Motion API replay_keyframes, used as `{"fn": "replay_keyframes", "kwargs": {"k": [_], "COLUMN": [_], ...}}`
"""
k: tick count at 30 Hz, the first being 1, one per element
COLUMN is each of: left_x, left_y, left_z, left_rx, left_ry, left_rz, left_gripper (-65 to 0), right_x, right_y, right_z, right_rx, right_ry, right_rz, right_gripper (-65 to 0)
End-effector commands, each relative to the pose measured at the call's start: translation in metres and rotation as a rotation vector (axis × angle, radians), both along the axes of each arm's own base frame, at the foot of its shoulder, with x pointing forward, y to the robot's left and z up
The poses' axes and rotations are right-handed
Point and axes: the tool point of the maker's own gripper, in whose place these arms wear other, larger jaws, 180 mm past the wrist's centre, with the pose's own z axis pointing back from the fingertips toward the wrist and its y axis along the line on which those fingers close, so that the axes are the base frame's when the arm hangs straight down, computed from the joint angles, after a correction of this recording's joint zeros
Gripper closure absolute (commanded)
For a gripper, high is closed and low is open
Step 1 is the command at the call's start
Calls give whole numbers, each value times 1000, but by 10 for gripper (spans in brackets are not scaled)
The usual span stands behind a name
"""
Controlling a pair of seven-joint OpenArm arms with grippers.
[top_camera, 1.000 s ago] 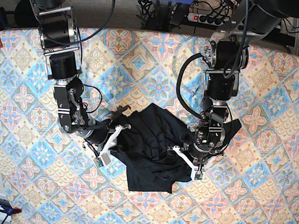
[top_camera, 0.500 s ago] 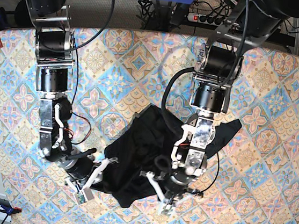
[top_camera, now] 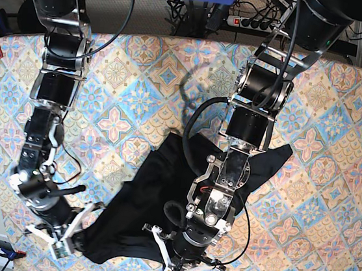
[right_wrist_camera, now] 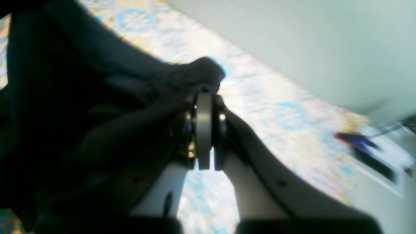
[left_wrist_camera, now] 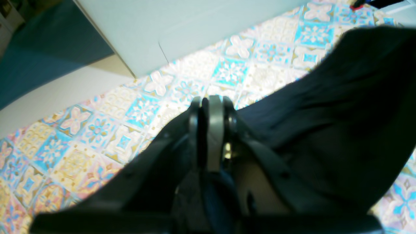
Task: Layout the t-shirt on the table in an organized manner, then fold the t-shirt properly
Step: 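Lift the shirt high with both grippers and shake it out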
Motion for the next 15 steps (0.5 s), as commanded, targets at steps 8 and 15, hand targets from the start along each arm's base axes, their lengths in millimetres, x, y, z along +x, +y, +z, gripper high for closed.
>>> {"fn": "replay_keyframes", "kwargs": {"k": [8,15], "left_x": [-12,-38], "left_y": [3,-2], "left_z": [78,101], "left_rx": [-30,-60], "left_ry": [-137,-123], "left_rz": [8,-52], "left_gripper": [0,0], "right_x": [-40,-79], "right_y": [-57,-80], "right_z": [44,34], "right_rx": [-27,-50], "right_ry": [-124,-137], "right_rz": [-153,-232], "right_gripper": [0,0]}}
